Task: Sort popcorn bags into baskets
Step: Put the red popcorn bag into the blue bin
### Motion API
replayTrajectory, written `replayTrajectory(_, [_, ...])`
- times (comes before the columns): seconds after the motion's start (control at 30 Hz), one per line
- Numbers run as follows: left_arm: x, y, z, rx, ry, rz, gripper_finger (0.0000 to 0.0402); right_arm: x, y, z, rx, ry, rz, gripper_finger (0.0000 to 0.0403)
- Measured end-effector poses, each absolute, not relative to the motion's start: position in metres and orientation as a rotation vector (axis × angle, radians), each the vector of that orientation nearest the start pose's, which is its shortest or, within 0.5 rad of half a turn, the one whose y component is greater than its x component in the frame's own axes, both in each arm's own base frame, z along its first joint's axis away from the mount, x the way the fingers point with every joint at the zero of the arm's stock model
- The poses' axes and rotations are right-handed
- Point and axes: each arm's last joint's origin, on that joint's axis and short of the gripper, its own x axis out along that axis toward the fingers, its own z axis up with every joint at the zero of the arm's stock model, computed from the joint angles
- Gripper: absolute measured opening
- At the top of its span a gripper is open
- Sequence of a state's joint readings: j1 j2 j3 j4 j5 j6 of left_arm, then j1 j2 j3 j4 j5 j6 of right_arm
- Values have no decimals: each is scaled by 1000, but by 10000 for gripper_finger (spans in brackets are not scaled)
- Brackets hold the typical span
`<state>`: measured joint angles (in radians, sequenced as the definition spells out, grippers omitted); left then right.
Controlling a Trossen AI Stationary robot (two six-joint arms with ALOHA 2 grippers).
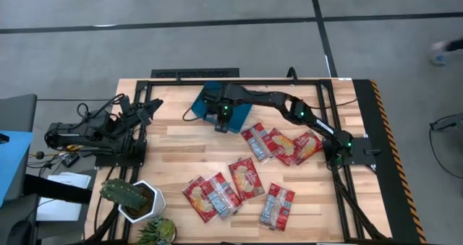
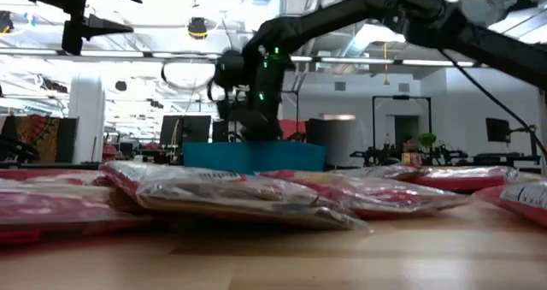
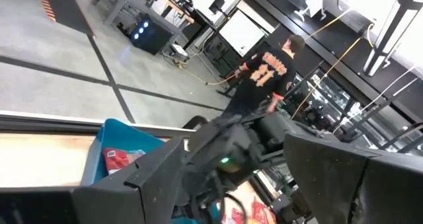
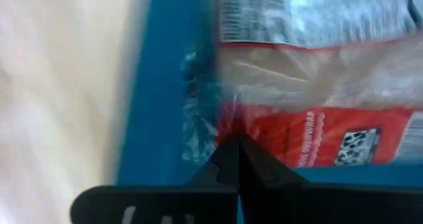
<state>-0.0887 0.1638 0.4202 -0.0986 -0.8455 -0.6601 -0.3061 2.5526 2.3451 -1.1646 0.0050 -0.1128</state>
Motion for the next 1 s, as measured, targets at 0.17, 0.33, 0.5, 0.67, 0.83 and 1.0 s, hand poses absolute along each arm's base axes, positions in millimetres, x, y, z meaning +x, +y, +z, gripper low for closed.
replayTrajectory(0.17, [69, 16, 280, -702, -390, 682, 249, 489, -155, 163, 56, 1368, -208, 17])
replayTrajectory(0.33, [69, 16, 280, -702, -391, 688, 249, 491, -161, 168, 112, 1304, -202, 16])
replayTrajectory(0.5, [69, 16, 280, -701, -390, 689, 249, 497, -166, 183, 170, 1170, -206, 39])
replayTrajectory(0.67, [69, 16, 280, -700, -386, 691, 249, 485, -164, 222, 197, 1128, -227, 52])
replayTrajectory(0.83, [69, 15, 279, -707, -372, 665, 249, 441, -152, 269, 283, 1312, -228, 78])
replayTrajectory(1.0, [70, 14, 278, -703, -354, 639, 250, 408, -124, 292, 383, 1481, -236, 149])
